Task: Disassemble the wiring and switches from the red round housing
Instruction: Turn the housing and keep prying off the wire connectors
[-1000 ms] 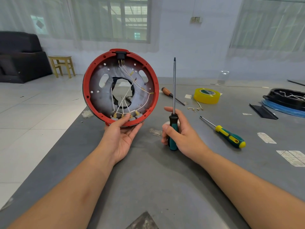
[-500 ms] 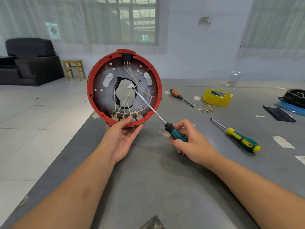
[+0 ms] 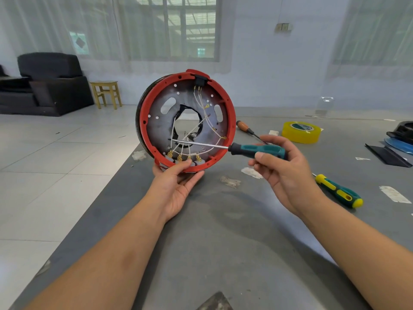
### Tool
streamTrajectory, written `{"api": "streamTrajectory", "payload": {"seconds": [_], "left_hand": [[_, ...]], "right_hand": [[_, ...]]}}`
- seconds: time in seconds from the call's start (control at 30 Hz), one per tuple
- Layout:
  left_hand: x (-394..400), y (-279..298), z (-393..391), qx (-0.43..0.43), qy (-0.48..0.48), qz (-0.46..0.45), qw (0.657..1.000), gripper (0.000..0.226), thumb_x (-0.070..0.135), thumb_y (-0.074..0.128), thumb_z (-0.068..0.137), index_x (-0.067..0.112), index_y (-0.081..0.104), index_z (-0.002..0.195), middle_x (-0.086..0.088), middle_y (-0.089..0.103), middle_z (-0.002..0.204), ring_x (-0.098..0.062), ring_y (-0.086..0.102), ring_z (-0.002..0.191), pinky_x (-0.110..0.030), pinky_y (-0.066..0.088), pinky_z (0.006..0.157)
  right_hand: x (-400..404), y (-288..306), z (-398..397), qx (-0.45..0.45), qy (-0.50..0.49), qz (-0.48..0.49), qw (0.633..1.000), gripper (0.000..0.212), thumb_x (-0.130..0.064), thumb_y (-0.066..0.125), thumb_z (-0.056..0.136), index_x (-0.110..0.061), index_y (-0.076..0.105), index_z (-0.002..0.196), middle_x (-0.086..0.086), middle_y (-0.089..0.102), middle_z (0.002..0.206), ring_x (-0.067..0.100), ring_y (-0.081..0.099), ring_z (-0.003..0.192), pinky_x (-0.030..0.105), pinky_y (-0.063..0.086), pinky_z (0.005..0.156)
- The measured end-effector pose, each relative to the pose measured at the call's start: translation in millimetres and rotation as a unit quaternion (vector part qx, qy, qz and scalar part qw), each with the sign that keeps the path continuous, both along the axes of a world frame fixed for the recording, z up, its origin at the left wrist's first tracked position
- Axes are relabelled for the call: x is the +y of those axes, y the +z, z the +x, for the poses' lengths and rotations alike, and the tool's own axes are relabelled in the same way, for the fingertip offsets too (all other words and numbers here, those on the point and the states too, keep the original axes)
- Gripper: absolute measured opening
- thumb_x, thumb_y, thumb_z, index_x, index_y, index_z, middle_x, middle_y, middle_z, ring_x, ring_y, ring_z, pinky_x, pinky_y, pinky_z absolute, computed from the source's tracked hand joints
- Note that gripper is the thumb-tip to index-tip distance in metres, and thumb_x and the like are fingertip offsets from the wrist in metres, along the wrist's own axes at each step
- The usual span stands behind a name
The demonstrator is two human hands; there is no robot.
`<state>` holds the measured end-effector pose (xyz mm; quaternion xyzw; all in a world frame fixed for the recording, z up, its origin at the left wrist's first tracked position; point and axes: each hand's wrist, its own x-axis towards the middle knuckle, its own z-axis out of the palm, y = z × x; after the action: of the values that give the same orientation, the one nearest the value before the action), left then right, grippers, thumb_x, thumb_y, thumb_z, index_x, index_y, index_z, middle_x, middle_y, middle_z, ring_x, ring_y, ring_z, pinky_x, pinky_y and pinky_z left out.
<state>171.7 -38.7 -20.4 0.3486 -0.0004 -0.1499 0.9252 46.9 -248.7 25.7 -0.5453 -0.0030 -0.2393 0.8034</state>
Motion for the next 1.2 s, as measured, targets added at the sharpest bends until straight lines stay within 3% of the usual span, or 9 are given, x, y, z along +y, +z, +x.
{"api": "streamTrajectory", "payload": {"seconds": [0.1, 0.23, 0.4, 0.5, 0.6, 0.73, 0.9, 1.07, 1.2], "left_hand": [[-0.8, 0.0, -0.2, -0.001, 0.002, 0.006, 1.0, 0.084, -0.014, 0.071, 0.087, 0.034, 0.04, 0.148, -0.019, 0.076, 0.117, -0.037, 0.078, 0.103, -0.052, 0.066, 0.078], [-1.7, -0.4, -0.5, -0.014, 0.003, 0.005, 1.0, 0.084, -0.016, 0.071, 0.086, 0.031, 0.038, 0.147, -0.009, 0.08, 0.09, -0.033, 0.079, 0.098, -0.05, 0.066, 0.076], [-2.0, -1.6, 0.6, -0.025, 0.005, 0.009, 1.0, 0.081, -0.015, 0.074, 0.084, 0.028, 0.038, 0.143, -0.01, 0.079, 0.094, -0.029, 0.08, 0.093, -0.05, 0.065, 0.075], [-2.6, -2.3, 0.9, -0.032, 0.006, 0.025, 0.999, 0.076, -0.014, 0.076, 0.083, 0.026, 0.04, 0.137, -0.015, 0.074, 0.116, -0.028, 0.08, 0.093, -0.05, 0.065, 0.075], [-3.0, -3.0, 1.1, -0.031, 0.005, 0.032, 0.999, 0.074, -0.014, 0.076, 0.083, 0.025, 0.041, 0.134, -0.017, 0.069, 0.125, -0.03, 0.08, 0.094, -0.051, 0.065, 0.075], [-3.2, -3.3, 1.8, -0.031, 0.005, 0.033, 0.999, 0.074, -0.015, 0.076, 0.082, 0.025, 0.042, 0.134, -0.016, 0.069, 0.122, -0.028, 0.08, 0.093, -0.05, 0.065, 0.073], [-2.9, -2.5, 0.9, -0.03, -0.005, 0.041, 0.999, 0.076, -0.015, 0.076, 0.082, 0.025, 0.042, 0.137, -0.015, 0.075, 0.109, -0.031, 0.08, 0.093, -0.05, 0.065, 0.073], [-2.6, -2.6, -0.3, -0.033, -0.016, 0.052, 0.998, 0.07, -0.016, 0.075, 0.083, 0.024, 0.043, 0.13, -0.017, 0.073, 0.115, -0.034, 0.079, 0.096, -0.049, 0.065, 0.073], [-2.0, -2.7, 0.0, -0.033, -0.01, 0.054, 0.998, 0.071, -0.017, 0.075, 0.082, 0.022, 0.043, 0.132, -0.011, 0.081, 0.092, -0.033, 0.08, 0.094, -0.049, 0.065, 0.072]], "right_hand": [[7.5, 4.0, 0.9, -0.016, -0.029, 0.062, 0.998, 0.027, -0.001, 0.074, 0.081, -0.009, 0.067, 0.106, 0.019, 0.069, 0.102, 0.026, 0.07, 0.074, 0.026, 0.062, 0.073], [9.9, 4.8, 2.2, -0.029, -0.081, 0.057, 0.995, 0.013, -0.01, 0.067, 0.096, -0.011, 0.06, 0.106, 0.016, 0.07, 0.098, 0.023, 0.067, 0.067, 0.026, 0.059, 0.068], [11.2, 7.0, 2.2, -0.047, -0.098, 0.049, 0.993, 0.012, -0.013, 0.065, 0.098, -0.012, 0.055, 0.105, 0.009, 0.07, 0.088, 0.02, 0.061, 0.061, 0.025, 0.055, 0.062], [21.7, 4.4, 2.9, -0.05, -0.067, 0.034, 0.996, 0.009, -0.009, 0.064, 0.098, -0.012, 0.056, 0.102, 0.012, 0.067, 0.09, 0.023, 0.063, 0.063, 0.025, 0.055, 0.062], [32.2, 3.2, 1.7, -0.059, -0.057, -0.011, 0.997, 0.016, -0.011, 0.069, 0.093, -0.015, 0.058, 0.104, 0.011, 0.068, 0.097, 0.025, 0.067, 0.068, 0.027, 0.058, 0.067], [42.5, 5.4, 0.5, -0.058, -0.059, -0.018, 0.996, 0.039, -0.023, 0.079, 0.076, -0.016, 0.059, 0.109, 0.021, 0.061, 0.126, 0.026, 0.071, 0.072, 0.028, 0.059, 0.07], [46.6, 6.8, 3.2, -0.06, -0.022, 0.096, 0.993, 0.065, -0.012, 0.079, 0.074, 0.0, 0.056, 0.134, 0.009, 0.075, 0.104, 0.02, 0.074, 0.087, 0.023, 0.059, 0.075], [43.6, 1.1, 4.4, -0.034, 0.031, 0.145, 0.988, 0.042, -0.006, 0.076, 0.08, -0.008, 0.06, 0.119, 0.025, 0.07, 0.121, 0.039, 0.072, 0.106, 0.031, 0.062, 0.081], [39.3, -3.0, 9.1, -0.029, 0.024, 0.141, 0.989, 0.032, -0.006, 0.075, 0.083, -0.006, 0.058, 0.111, 0.028, 0.068, 0.122, 0.04, 0.072, 0.106, 0.032, 0.061, 0.081]]}}
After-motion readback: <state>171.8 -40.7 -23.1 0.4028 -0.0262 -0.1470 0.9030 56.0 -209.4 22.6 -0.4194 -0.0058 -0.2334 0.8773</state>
